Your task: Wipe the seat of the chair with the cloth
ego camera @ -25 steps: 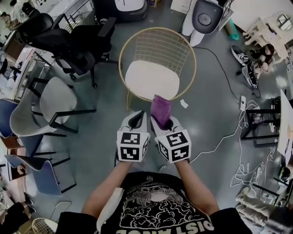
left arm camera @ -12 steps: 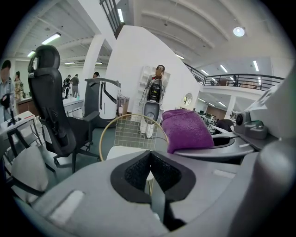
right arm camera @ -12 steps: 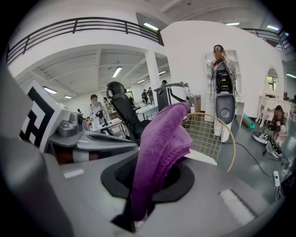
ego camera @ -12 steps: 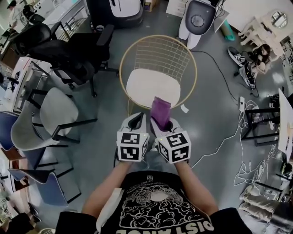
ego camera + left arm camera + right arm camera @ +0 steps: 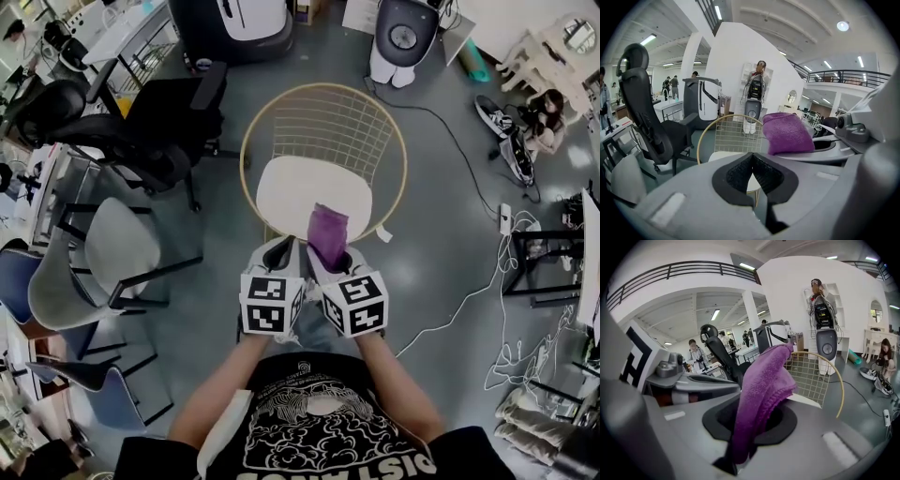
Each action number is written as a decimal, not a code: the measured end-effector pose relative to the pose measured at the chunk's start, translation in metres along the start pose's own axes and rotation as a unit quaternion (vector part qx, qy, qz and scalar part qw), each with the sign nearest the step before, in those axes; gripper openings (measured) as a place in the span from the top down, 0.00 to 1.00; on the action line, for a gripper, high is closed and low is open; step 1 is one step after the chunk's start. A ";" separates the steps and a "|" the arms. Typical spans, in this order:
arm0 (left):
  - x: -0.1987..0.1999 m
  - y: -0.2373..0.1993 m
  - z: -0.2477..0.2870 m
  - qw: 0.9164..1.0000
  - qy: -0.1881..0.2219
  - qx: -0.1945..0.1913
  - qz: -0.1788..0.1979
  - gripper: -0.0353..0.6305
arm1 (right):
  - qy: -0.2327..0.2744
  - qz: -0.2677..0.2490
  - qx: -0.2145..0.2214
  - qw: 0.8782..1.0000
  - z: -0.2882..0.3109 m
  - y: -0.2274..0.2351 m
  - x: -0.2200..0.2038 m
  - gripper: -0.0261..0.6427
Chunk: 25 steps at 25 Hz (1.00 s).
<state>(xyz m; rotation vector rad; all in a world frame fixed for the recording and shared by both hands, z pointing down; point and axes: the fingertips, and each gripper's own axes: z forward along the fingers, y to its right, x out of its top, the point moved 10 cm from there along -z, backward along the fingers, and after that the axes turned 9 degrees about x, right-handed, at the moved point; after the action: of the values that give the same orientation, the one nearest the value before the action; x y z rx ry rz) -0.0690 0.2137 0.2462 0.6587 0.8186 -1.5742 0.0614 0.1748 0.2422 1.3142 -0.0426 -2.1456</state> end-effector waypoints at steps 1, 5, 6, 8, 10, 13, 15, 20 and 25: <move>0.005 -0.002 0.008 1.000 -0.003 0.001 0.000 0.95 | -0.003 0.002 0.002 1.000 0.005 0.007 0.004 0.87; 0.022 -0.007 0.046 1.000 -0.018 0.001 0.007 0.95 | -0.013 0.013 0.008 1.000 0.026 0.037 0.015 0.87; 0.026 -0.007 0.054 1.000 -0.020 0.002 0.008 0.95 | -0.015 0.018 0.010 1.000 0.030 0.045 0.018 0.87; 0.033 -0.006 0.068 1.000 -0.026 0.006 0.012 0.95 | -0.015 0.030 0.016 0.999 0.037 0.060 0.022 0.87; 0.038 -0.007 0.079 0.999 -0.035 0.014 0.016 0.95 | -0.014 0.039 0.023 0.999 0.044 0.072 0.025 0.87; 0.040 -0.011 0.091 0.998 -0.047 0.026 0.016 0.95 | -0.018 0.045 0.036 0.998 0.055 0.087 0.028 0.87; 0.041 -0.013 0.098 0.998 -0.055 0.031 0.017 0.95 | -0.026 0.049 0.044 0.998 0.063 0.093 0.029 0.87; 0.042 -0.024 0.113 0.996 -0.075 0.035 0.019 0.95 | -0.045 0.066 0.055 0.995 0.085 0.105 0.025 0.87; 0.042 -0.049 0.137 0.995 -0.088 0.029 0.029 0.95 | -0.056 0.076 0.060 0.994 0.122 0.113 0.022 0.87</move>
<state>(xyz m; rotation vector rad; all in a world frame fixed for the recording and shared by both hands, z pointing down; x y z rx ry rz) -0.1198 0.0822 0.3008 0.5714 0.6208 -1.5837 0.0091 0.0375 0.3240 1.2148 -0.3116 -2.1106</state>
